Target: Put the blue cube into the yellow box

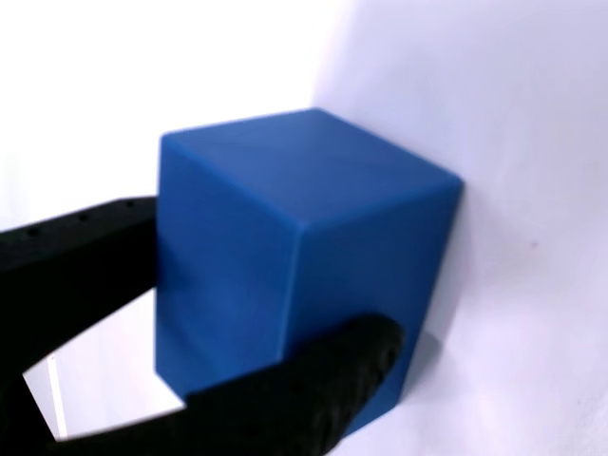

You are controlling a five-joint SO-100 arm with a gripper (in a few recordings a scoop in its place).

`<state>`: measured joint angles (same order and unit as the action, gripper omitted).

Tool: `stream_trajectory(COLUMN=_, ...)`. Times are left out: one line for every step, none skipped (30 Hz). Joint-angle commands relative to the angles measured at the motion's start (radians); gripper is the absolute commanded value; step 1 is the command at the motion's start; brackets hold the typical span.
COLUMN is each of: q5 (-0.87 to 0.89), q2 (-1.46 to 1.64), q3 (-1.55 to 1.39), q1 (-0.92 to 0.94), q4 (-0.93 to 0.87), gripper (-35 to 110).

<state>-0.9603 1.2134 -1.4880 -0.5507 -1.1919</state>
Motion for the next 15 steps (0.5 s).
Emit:
stream_trajectory(q5=-0.044, q2=0.084, q3=0.087, q1=-0.003, q4=-0.005, gripper=18)
stream_trajectory(q5=-0.057, q2=0.103, q3=0.098, q1=0.003, q4=-0.008, gripper=18)
stream_trajectory(q5=-0.069, q2=0.12, q3=0.115, q1=0.011, q4=-0.014, gripper=18)
stream_trajectory(q5=-0.081, q2=0.14, q3=0.133, q1=0.02, q4=-0.021, gripper=18)
stream_trajectory(q5=-0.097, q2=0.16, q3=0.155, q1=0.028, q4=-0.034, gripper=18)
stream_trajectory(q5=-0.11, q2=0.179, q3=0.176, q1=0.034, q4=-0.044, gripper=18)
stream_trajectory(q5=-0.126, q2=0.201, q3=0.193, q1=0.043, q4=-0.052, gripper=18)
stream_trajectory(q5=-0.143, q2=0.224, q3=0.209, q1=0.052, q4=-0.057, gripper=17)
stream_trajectory(q5=-0.158, q2=0.245, q3=0.221, q1=0.061, q4=-0.06, gripper=17)
stream_trajectory(q5=-0.172, q2=0.268, q3=0.229, q1=0.074, q4=-0.06, gripper=17)
stream_trajectory(q5=-0.183, q2=0.293, q3=0.236, q1=0.087, q4=-0.06, gripper=17)
stream_trajectory(q5=-0.196, q2=0.322, q3=0.238, q1=0.101, q4=-0.06, gripper=17)
stream_trajectory(q5=-0.213, q2=0.351, q3=0.238, q1=0.118, q4=-0.064, gripper=17)
stream_trajectory(q5=-0.232, q2=0.385, q3=0.238, q1=0.137, q4=-0.072, gripper=17)
stream_trajectory(q5=-0.249, q2=0.42, q3=0.236, q1=0.16, q4=-0.075, gripper=17)
